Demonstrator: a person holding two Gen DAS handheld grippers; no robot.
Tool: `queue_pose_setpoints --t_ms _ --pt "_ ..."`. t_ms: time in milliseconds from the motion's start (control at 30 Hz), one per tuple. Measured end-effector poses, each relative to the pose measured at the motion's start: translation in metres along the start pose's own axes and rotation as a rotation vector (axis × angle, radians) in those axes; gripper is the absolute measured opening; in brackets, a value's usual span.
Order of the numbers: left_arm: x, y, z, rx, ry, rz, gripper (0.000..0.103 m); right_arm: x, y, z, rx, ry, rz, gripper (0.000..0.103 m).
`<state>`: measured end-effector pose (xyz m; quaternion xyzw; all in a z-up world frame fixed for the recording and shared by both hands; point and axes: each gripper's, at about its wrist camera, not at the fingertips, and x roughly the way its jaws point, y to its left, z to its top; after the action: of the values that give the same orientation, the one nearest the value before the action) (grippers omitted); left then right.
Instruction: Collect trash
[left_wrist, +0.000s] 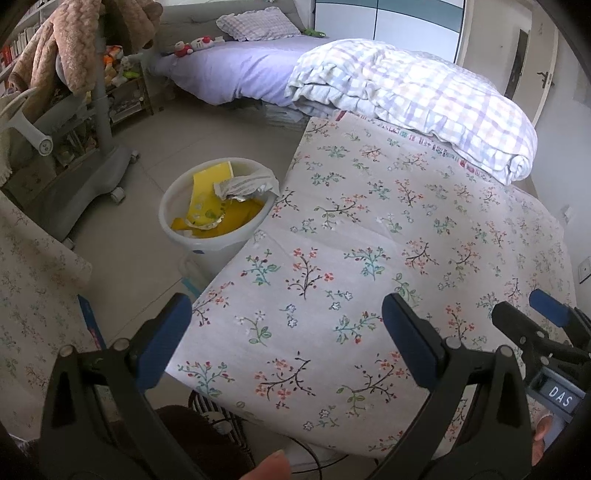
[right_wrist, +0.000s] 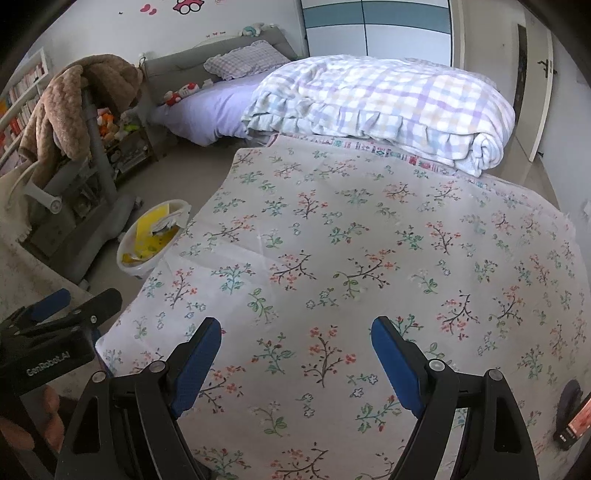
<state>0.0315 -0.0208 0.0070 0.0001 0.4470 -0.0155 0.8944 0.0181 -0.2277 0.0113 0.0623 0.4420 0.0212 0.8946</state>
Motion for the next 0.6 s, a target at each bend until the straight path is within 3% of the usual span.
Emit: queue_pose_setpoints --t_ms 600 --pt "-0.0041 0.0024 -0.0005 -0.002 -0.01 -0.01 0.102 0.0078 0.0073 -0.001 -0.015 0.014 -0.004 0.085"
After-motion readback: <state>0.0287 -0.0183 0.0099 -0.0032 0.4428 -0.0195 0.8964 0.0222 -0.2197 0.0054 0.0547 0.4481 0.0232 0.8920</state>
